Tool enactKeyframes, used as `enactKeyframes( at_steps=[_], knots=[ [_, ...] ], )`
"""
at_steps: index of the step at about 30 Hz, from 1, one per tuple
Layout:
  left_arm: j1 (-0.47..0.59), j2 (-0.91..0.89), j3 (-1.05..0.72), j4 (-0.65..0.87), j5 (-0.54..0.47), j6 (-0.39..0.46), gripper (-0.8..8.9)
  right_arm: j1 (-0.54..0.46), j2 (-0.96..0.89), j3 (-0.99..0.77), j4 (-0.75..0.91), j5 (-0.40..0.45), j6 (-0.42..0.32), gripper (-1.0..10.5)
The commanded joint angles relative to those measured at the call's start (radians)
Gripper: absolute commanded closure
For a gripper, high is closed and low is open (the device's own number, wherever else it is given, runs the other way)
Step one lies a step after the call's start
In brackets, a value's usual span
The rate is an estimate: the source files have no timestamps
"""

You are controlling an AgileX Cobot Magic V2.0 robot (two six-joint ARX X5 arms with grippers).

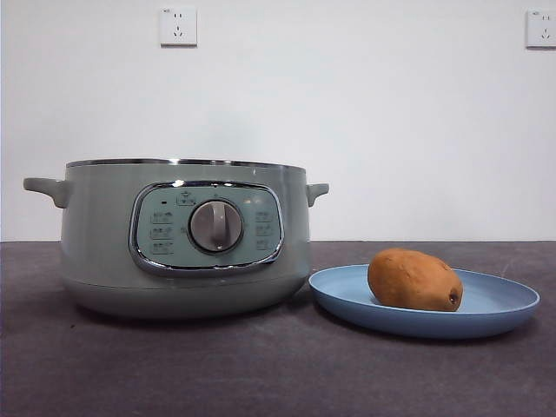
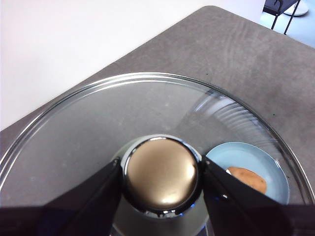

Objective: Take the potato out from the steamer,put the potato on the plate,close the lid

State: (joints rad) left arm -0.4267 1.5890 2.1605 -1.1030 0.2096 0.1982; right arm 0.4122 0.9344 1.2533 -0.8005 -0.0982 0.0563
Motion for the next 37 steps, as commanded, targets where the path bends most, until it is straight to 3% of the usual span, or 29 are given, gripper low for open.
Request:
enactKeyframes(
  at_steps=[1, 5, 29, 37],
  knots=[
    [0.001, -0.013, -0.074, 0.107, 0.005, -0.016, 8.21, 0.000, -0.014, 0.001, -0.008, 0.026, 0.008, 4.5],
    [0.001, -0.014, -0.196, 0.211, 0.001, -0.037, 8.21, 0.000, -0.021, 0.001, -0.042, 0.080, 0.007, 4.5],
    [0.001, -0.014, -0.697, 0.560, -0.024, -0.091, 8.22, 0.000, -0.018, 0.001, -0.073, 0.082, 0.006, 4.5],
    [0.007, -0.014, -0.758, 0.580, -0.027, -0.094, 8.22, 0.000, -0.018, 0.001, -0.073, 0.082, 0.007, 4.5]
  ],
)
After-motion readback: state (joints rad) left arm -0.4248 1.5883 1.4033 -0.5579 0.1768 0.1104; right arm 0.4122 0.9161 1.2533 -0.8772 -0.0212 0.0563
